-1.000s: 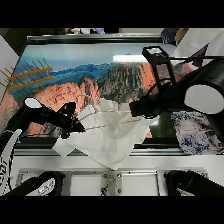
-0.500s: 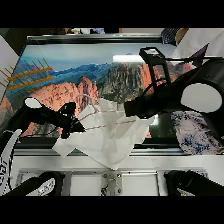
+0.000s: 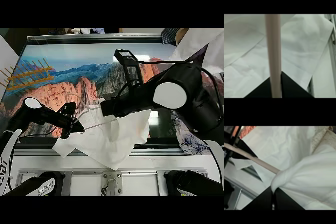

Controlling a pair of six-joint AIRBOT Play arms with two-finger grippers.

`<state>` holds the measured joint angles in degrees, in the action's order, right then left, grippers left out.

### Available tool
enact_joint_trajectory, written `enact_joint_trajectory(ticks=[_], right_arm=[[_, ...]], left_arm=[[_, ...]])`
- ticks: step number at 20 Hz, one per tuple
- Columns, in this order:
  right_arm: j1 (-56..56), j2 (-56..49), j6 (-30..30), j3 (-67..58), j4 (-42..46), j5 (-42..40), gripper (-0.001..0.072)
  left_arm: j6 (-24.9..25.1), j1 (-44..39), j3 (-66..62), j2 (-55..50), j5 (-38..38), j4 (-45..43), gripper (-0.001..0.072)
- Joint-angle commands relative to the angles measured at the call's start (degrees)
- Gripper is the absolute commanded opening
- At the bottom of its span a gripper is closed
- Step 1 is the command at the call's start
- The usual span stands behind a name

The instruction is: Fold the clothes and pants, and hang the long-sleeved shirts on hangers.

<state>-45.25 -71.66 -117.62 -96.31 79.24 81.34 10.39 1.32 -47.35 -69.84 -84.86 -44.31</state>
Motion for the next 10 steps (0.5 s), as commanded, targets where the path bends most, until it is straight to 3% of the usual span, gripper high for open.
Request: enact_joint_trajectory(ticks=[1,10], right_arm=[[-1.81,-1.27,0.20,-0.07,-1.09,-6.01,0.0022],[-2.91,-3.41,0.83,-0.15,-3.17,-10.99,0.0022]], left_arm=[[0.11,-0.02,0.02,0.00,-0.11,0.24,0.0017],[-0.39,-0.02,0.02,0.00,-0.22,-1.22,0.0018]])
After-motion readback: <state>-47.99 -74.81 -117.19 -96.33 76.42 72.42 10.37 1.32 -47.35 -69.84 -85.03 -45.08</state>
